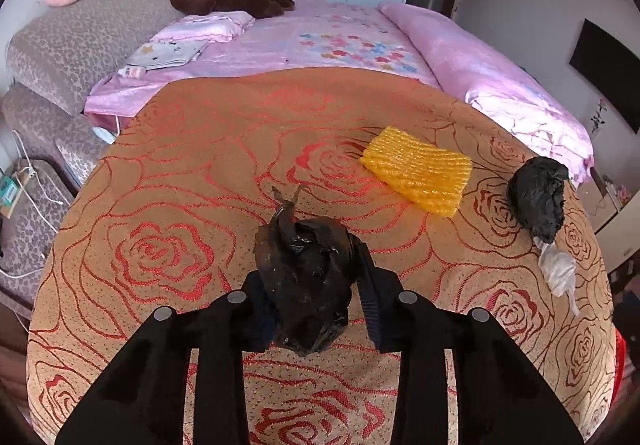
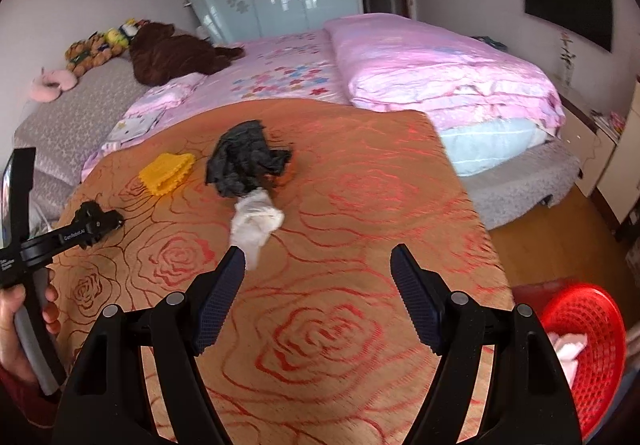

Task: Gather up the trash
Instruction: 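Grasp the small black plastic bag with the left tool while the right tool grasps the white tissue, then carry the black bag and white tissue over the red wastebasket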

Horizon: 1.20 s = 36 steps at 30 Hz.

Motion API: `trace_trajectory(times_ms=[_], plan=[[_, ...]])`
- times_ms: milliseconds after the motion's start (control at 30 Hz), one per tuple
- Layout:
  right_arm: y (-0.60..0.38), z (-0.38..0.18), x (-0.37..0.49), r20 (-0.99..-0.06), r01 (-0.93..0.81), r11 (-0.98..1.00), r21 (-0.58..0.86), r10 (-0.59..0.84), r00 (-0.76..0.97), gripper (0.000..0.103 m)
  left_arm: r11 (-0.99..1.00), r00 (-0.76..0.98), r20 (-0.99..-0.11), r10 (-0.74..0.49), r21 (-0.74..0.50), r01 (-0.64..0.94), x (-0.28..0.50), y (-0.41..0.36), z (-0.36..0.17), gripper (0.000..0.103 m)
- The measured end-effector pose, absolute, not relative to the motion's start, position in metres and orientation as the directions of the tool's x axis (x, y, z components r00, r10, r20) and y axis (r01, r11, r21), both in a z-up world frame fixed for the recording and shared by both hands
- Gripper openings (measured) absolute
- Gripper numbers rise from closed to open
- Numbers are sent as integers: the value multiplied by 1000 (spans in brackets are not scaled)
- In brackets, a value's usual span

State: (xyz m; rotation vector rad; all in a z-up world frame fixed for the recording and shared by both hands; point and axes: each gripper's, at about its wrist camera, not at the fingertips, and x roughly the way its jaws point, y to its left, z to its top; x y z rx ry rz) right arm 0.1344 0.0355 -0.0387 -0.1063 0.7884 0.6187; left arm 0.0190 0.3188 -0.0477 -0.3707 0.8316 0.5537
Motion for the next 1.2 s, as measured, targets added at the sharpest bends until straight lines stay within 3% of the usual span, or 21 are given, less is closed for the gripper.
trace_trajectory(times_ms=[567,800,1200], plan=[[114,-73,171,-756,-628,771,103,471,454,72,803,575,-758,306,-119,-584,3,314,-37,32],[128,-77,173,-770,-647,756,98,469,432,42,807,572,-760,308,-110,-580,3,310,-39,32],[108,-66,150,-746,-661,746,78,483,458,37,817,583,-747,320,-94,-569,-2,296,-34,32]])
